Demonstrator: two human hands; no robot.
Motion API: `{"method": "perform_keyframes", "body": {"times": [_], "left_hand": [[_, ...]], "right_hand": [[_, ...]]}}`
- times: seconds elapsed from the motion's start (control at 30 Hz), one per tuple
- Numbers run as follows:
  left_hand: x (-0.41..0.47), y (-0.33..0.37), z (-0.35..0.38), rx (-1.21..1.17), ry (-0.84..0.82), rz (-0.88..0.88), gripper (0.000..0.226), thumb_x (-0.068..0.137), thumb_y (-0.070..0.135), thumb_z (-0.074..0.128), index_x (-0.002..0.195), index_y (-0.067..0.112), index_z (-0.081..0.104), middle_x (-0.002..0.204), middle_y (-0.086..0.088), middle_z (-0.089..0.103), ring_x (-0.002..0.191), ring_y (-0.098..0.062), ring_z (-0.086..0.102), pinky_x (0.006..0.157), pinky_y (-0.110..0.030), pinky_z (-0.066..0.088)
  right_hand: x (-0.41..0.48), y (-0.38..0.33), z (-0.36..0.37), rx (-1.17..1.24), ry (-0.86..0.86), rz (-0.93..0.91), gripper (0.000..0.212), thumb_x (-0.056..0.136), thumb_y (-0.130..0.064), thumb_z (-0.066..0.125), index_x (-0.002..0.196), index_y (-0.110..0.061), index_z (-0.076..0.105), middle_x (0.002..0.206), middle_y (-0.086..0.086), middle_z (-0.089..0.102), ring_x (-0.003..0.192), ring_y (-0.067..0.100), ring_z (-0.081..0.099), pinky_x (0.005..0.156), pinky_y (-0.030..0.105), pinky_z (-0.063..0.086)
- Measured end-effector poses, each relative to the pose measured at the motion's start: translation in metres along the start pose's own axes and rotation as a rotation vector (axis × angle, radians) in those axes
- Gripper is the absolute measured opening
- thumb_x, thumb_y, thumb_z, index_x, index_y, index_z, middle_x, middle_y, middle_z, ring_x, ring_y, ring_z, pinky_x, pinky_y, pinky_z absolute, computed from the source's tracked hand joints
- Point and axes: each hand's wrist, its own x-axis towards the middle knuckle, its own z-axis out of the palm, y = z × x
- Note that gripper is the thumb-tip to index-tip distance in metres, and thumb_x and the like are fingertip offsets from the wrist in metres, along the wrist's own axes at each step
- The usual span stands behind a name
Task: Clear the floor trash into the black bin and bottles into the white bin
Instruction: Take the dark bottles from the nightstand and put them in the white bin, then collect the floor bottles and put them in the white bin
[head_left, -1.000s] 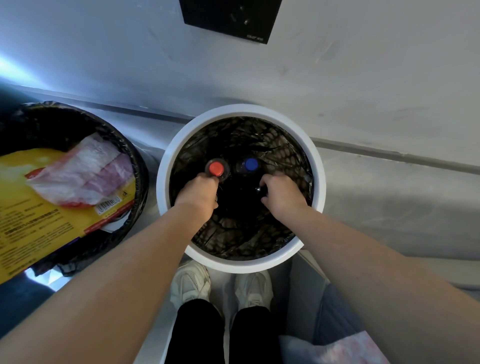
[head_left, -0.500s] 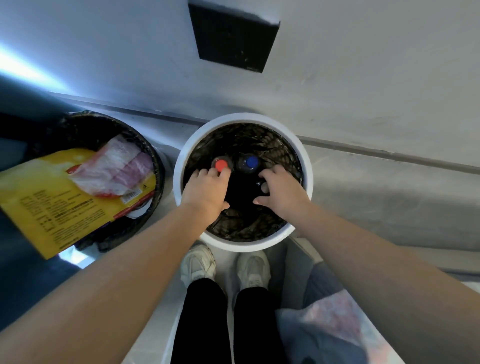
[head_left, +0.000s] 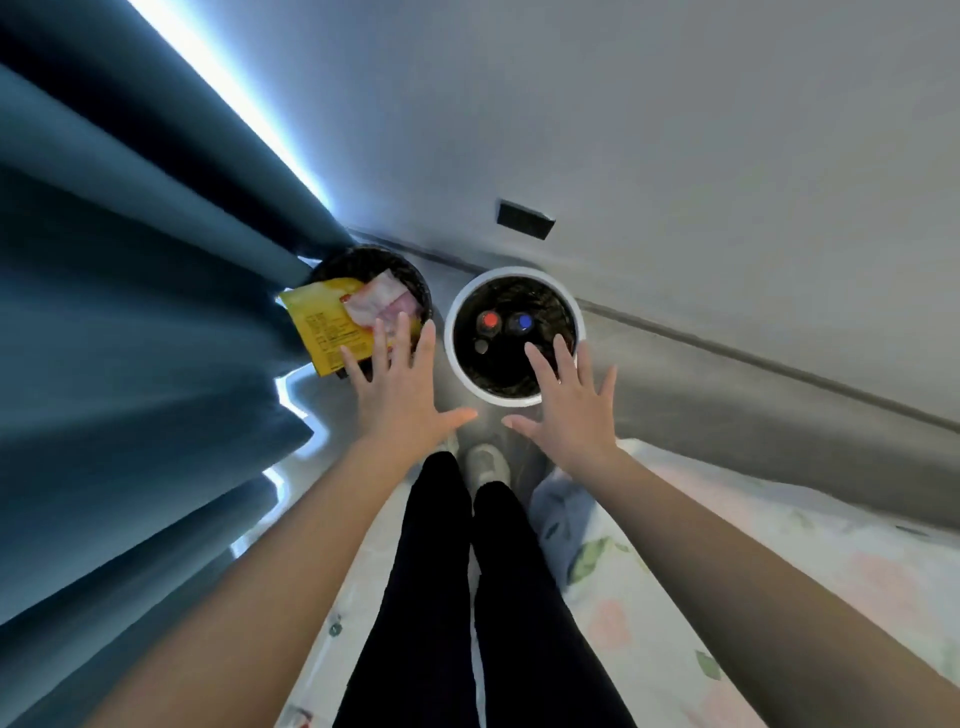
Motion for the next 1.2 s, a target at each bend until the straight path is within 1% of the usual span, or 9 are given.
{"method": "perform_keyframes", "body": {"times": [0.1, 0.23, 0.33, 0.43, 0.6, 0.7, 0.8, 0.97, 1.2], "left_hand": [[-0.064, -0.017, -0.032, -0.041, 0.107, -0.085, 0.114, 0.069, 0.083, 0.048, 0.153, 0.024, -0.004, 0.161, -0.004, -0.01, 0.147, -0.029, -0.014, 0.11, -0.065, -0.006], [-0.145, -0.03, -0.039, -0.075, 0.191, -0.24, 0.11, 0.071, 0.082, 0.046, 0.153, 0.023, 0.002, 0.161, -0.005, -0.004, 0.147, -0.028, -0.008, 0.11, -0.065, -0.001], [-0.202, -0.032, -0.026, -0.175, 0.249, -0.392, 0.107, 0.072, 0.079, 0.049, 0.152, 0.023, 0.006, 0.161, -0.003, -0.002, 0.148, -0.026, -0.007, 0.111, -0.065, 0.001], [-0.251, -0.031, -0.01, -0.269, 0.287, -0.556, 0.103, 0.075, 0.076, 0.05, 0.152, 0.023, 0.007, 0.161, -0.004, -0.003, 0.148, -0.026, -0.009, 0.111, -0.064, -0.001], [-0.323, -0.028, 0.021, -0.433, 0.365, -0.835, 0.103, 0.073, 0.074, 0.054, 0.151, 0.023, 0.01, 0.161, -0.005, 0.001, 0.148, -0.027, -0.005, 0.11, -0.066, 0.0], [-0.36, -0.027, 0.043, -0.508, 0.405, -0.977, 0.102, 0.073, 0.074, 0.054, 0.15, 0.025, 0.011, 0.16, -0.004, 0.002, 0.148, -0.026, -0.005, 0.111, -0.065, 0.0], [-0.395, -0.031, 0.067, -0.604, 0.397, -1.083, 0.102, 0.073, 0.074, 0.055, 0.151, 0.024, 0.012, 0.161, -0.002, -0.001, 0.148, -0.025, -0.008, 0.111, -0.064, -0.003], [-0.451, -0.043, 0.111, -0.723, 0.333, -1.249, 0.103, 0.075, 0.076, 0.049, 0.152, 0.025, 0.005, 0.161, -0.001, -0.009, 0.147, -0.024, -0.015, 0.111, -0.062, -0.007], [-0.539, -0.079, 0.189, -0.874, 0.367, -1.44, 0.1, 0.076, 0.075, 0.051, 0.152, 0.026, 0.008, 0.161, -0.001, -0.006, 0.148, -0.024, -0.011, 0.111, -0.061, -0.008]], "right_hand": [[-0.045, -0.027, -0.031, 0.029, 0.021, -0.065, 0.091, 0.085, -0.066, 0.053, 0.154, -0.033, 0.002, 0.163, 0.005, -0.003, 0.149, 0.031, -0.009, 0.114, 0.062, 0.003], [-0.091, -0.057, -0.045, 0.005, 0.025, -0.24, 0.091, 0.085, -0.063, 0.055, 0.154, -0.032, 0.005, 0.163, 0.005, 0.0, 0.149, 0.03, -0.006, 0.116, 0.06, 0.004], [-0.119, -0.075, -0.048, -0.03, 0.026, -0.403, 0.092, 0.083, -0.062, 0.057, 0.154, -0.031, 0.008, 0.163, 0.006, 0.003, 0.15, 0.03, -0.005, 0.115, 0.06, 0.004], [-0.139, -0.092, -0.055, -0.053, 0.061, -0.55, 0.091, 0.083, -0.059, 0.06, 0.154, -0.031, 0.011, 0.163, 0.005, 0.006, 0.15, 0.03, -0.002, 0.116, 0.059, 0.005], [-0.165, -0.125, -0.06, -0.102, 0.037, -0.698, 0.091, 0.082, -0.054, 0.064, 0.154, -0.031, 0.013, 0.163, 0.004, 0.005, 0.15, 0.029, -0.001, 0.115, 0.059, 0.006], [-0.184, -0.15, -0.056, -0.148, 0.021, -0.789, 0.089, 0.084, -0.054, 0.062, 0.154, -0.03, 0.011, 0.163, 0.003, 0.004, 0.15, 0.028, -0.002, 0.117, 0.056, 0.005], [-0.205, -0.179, -0.045, -0.187, -0.01, -0.888, 0.087, 0.085, -0.054, 0.059, 0.153, -0.031, 0.01, 0.162, 0.003, 0.004, 0.15, 0.026, -0.004, 0.118, 0.055, 0.004], [-0.246, -0.22, -0.008, -0.286, -0.07, -1.023, 0.085, 0.088, -0.055, 0.055, 0.153, -0.031, 0.006, 0.163, 0.002, -0.002, 0.15, 0.025, -0.006, 0.119, 0.056, 0.006], [-0.324, -0.271, 0.065, -0.474, -0.162, -1.159, 0.085, 0.089, -0.055, 0.054, 0.153, -0.031, 0.003, 0.162, 0.003, -0.002, 0.149, 0.027, -0.005, 0.118, 0.053, 0.005]]}}
